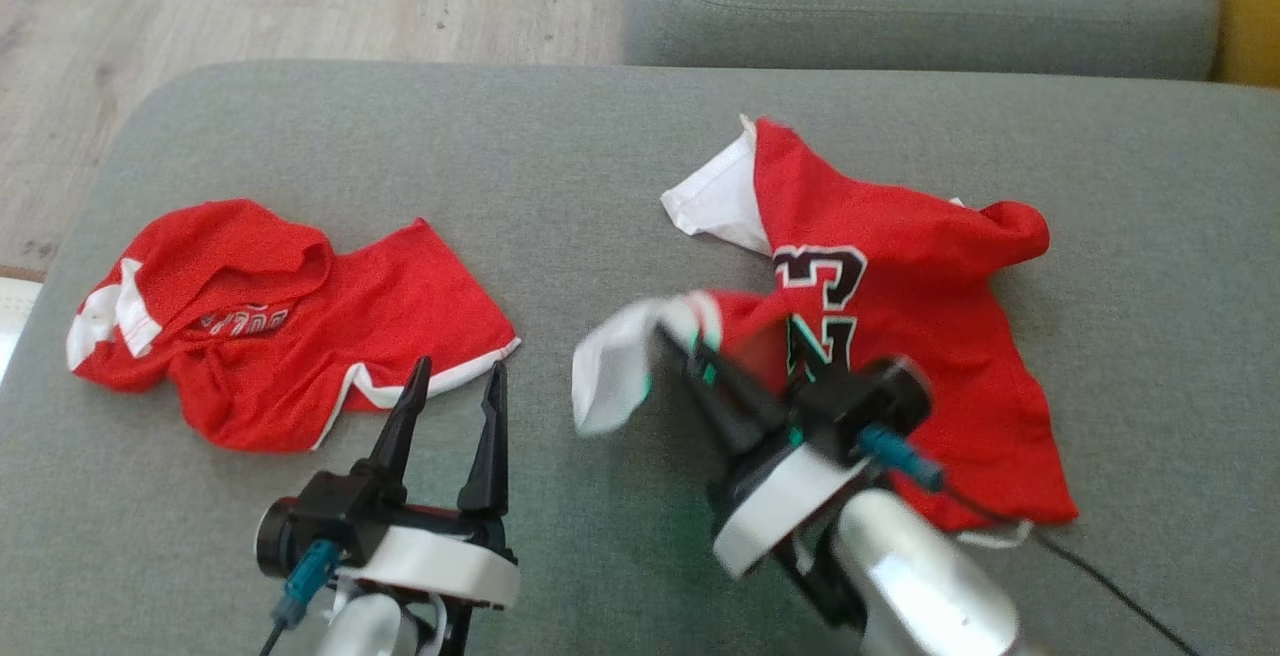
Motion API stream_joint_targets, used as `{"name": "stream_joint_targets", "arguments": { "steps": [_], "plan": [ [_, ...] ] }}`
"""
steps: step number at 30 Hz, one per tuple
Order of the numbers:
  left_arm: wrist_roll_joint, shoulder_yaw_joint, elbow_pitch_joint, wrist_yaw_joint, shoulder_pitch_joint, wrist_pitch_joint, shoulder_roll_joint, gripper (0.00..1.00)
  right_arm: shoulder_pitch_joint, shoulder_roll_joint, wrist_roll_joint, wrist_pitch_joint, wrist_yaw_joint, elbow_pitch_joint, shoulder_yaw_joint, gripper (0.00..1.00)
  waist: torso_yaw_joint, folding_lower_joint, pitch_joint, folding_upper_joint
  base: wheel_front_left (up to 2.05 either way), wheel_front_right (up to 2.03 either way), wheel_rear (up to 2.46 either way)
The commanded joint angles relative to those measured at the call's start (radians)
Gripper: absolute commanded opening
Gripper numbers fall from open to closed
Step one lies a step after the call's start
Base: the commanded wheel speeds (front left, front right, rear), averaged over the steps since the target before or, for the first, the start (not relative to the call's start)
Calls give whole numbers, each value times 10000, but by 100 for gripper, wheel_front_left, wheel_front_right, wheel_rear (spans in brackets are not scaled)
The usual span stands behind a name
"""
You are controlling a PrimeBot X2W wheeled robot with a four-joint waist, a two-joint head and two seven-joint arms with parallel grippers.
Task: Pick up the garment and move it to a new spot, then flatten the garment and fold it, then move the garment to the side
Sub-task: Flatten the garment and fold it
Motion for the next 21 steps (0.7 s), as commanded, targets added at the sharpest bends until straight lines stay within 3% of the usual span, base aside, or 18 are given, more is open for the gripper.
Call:
{"name": "stream_joint_targets", "arguments": {
  "steps": [1,2,3,10,13,17,20,21],
  "plan": [
    [65,385,-356,36,-212,-95,20,100,-129,121,109,-106,77,48,421,0,77,1,-58,0,0,0,0],
    [57,410,-361,44,-179,-95,20,100,-147,121,64,-99,77,331,676,95,100,1,-72,0,0,0,0],
    [61,445,-367,50,-152,-95,20,100,-158,121,133,-51,77,587,902,100,118,1,-87,0,0,0,0],
    [175,814,-433,71,9,-95,20,100,-398,96,673,-80,77,1355,1625,100,-99,1,-218,0,0,0,0],
    [209,873,-460,61,75,-95,20,100,-460,-82,824,-93,77,1388,1423,100,-299,1,-286,0,0,0,0],
    [191,879,-509,75,119,-95,20,100,-392,-271,791,-101,77,1204,580,100,-510,1,-343,0,0,0,0],
    [165,861,-570,103,141,-95,20,100,-115,-411,387,-103,77,858,-876,100,-688,1,-378,0,0,0,0],
    [148,824,-621,114,156,-95,20,100,193,-414,34,-104,77,588,-2033,100,-778,1,-383,0,0,0,0]
  ]
}}
